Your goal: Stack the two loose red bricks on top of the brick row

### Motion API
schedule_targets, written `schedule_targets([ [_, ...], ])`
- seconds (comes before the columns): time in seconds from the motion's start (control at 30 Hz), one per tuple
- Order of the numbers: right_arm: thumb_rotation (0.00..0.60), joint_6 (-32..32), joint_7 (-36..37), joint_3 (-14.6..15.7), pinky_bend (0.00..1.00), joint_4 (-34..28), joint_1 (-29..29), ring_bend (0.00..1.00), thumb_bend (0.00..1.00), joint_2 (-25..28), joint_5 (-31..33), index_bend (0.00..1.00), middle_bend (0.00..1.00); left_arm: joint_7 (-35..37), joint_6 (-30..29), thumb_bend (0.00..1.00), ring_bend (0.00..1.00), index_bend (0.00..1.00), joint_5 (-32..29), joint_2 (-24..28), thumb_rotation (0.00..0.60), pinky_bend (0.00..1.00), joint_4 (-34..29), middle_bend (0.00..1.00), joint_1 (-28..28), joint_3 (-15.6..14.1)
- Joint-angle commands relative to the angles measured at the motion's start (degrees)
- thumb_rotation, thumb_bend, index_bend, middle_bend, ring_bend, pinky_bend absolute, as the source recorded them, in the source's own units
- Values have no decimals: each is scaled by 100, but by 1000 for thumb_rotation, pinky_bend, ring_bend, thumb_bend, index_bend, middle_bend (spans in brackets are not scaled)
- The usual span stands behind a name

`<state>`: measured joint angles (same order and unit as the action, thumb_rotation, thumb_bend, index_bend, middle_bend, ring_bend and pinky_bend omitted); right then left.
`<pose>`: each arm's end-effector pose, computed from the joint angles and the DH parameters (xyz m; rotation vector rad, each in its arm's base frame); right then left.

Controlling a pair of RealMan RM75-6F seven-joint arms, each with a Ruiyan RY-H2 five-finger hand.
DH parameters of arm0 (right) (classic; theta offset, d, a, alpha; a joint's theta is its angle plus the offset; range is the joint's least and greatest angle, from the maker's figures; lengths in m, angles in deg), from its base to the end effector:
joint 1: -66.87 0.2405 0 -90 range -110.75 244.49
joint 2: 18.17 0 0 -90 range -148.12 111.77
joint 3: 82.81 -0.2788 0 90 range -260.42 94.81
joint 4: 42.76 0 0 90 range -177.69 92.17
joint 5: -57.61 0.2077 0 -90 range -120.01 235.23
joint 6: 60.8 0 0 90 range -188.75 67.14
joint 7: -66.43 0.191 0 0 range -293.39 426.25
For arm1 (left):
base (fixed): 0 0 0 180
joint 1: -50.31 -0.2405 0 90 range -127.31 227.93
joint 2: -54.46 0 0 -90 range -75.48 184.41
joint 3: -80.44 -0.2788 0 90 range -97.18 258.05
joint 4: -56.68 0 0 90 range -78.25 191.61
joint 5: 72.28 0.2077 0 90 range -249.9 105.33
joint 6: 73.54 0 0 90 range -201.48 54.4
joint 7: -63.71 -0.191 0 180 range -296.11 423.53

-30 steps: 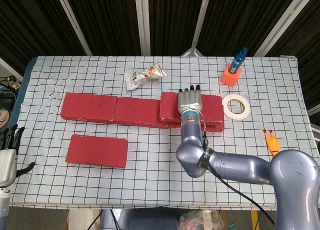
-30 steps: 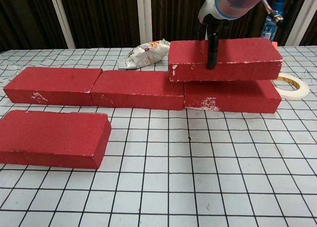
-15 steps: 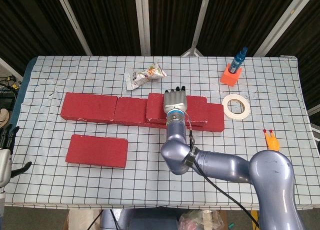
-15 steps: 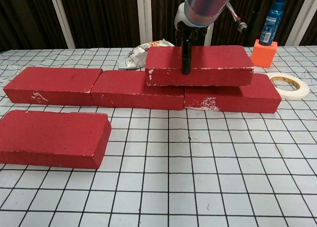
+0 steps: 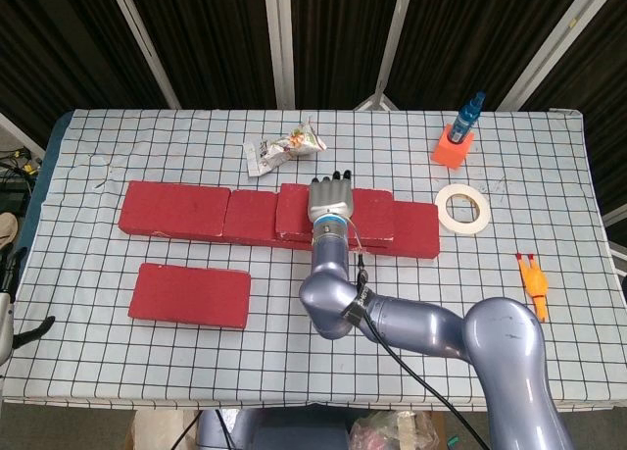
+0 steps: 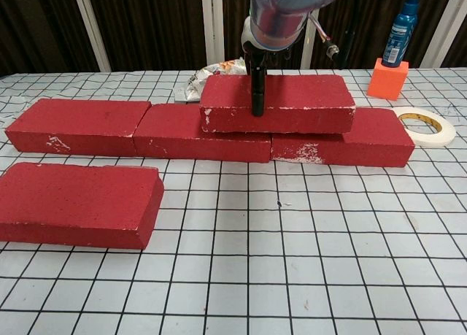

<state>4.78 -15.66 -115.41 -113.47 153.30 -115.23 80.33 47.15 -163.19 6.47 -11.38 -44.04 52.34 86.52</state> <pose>0.0298 -0.4968 -0.0418 1.6926 -1.0484 0.3019 -0.3230 0.2203 0.1793 -1.2311 -0.8272 -0.7789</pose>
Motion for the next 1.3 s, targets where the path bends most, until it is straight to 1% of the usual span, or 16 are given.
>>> schedule_targets([
  [0.03,600,7,-50,-37,0,65,6,78,184,-58,-21,314,297,4,4,0,0,71,-8,2,600,0,4,0,3,1],
  [0.4,600,-51,-157,-173,0,389,-67,78,183,-300,-135,314,291,-23,17,0,0,71,-43,-1,600,0,2,0,17,-4],
  [0.63,600,-23,-227,-287,0,379,-96,67,183,-346,-188,307,267,-42,13,0,0,72,-60,-7,600,0,-1,0,19,-6],
  [0.77,600,40,-282,-358,0,363,-108,44,184,-364,-152,261,223,-38,5,0,0,71,-54,-3,600,0,-1,0,18,-10],
  [0.83,600,74,-336,-402,0,357,-112,11,184,-369,-106,224,156,-27,-1,0,0,72,-50,-1,600,0,0,0,16,-11],
  [0.9,600,101,-371,-424,0,362,-114,0,183,-380,-98,200,108,-21,-7,0,0,72,-50,3,600,0,1,0,14,-11],
  [1.0,600,104,-409,-463,0,369,-126,0,183,-401,-98,174,67,-16,-12,0,0,71,-57,4,600,0,4,0,14,-7],
  [1.3,600,133,-407,-553,0,379,-153,0,183,-441,-212,170,60,-5,-1,0,0,71,-69,7,600,0,13,0,21,-8],
])
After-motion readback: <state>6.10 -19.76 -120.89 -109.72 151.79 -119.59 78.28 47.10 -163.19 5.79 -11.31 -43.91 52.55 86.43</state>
